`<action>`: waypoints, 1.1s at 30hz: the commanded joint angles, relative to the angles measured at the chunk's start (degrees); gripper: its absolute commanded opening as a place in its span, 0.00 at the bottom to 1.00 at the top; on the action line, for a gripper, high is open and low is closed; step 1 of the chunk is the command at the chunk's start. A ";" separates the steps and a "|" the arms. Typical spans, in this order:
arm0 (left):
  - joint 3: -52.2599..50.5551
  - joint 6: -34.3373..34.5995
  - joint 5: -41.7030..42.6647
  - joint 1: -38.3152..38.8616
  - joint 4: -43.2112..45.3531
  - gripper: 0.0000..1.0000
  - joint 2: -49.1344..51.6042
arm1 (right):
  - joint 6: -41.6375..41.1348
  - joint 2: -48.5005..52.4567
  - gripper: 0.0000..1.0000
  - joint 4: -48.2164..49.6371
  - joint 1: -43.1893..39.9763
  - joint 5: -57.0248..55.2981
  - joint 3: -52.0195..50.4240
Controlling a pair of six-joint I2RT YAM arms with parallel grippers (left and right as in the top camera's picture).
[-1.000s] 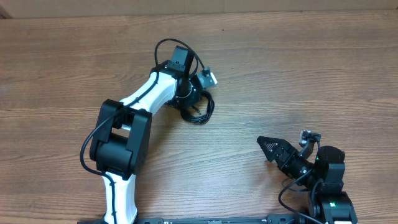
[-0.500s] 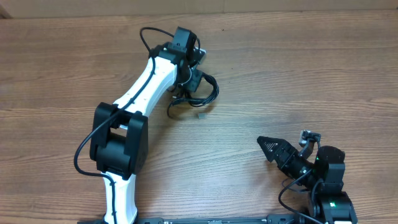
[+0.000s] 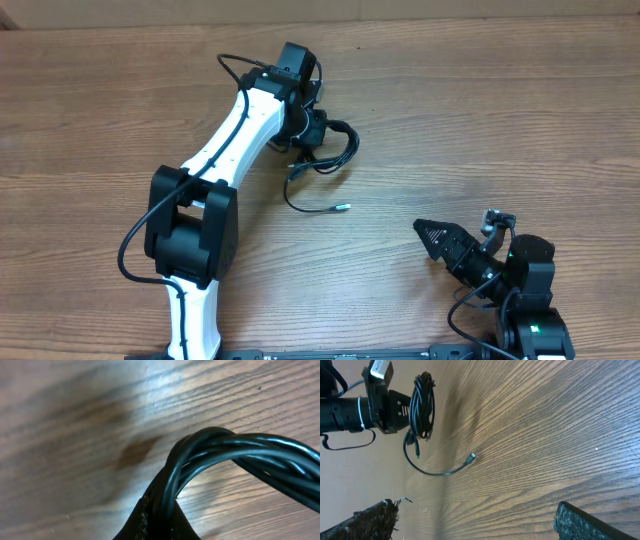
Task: Untangle cables
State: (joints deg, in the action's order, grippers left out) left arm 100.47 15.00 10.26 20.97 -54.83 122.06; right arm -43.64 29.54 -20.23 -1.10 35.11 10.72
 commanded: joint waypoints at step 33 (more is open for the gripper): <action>0.44 37.40 -12.41 6.80 -22.86 0.04 -0.09 | 0.44 -0.09 1.00 0.11 -0.13 -0.57 1.46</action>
State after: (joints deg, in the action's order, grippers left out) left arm 100.62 53.56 0.14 25.93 -77.56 122.06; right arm -43.66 29.54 -20.23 -1.10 35.09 10.72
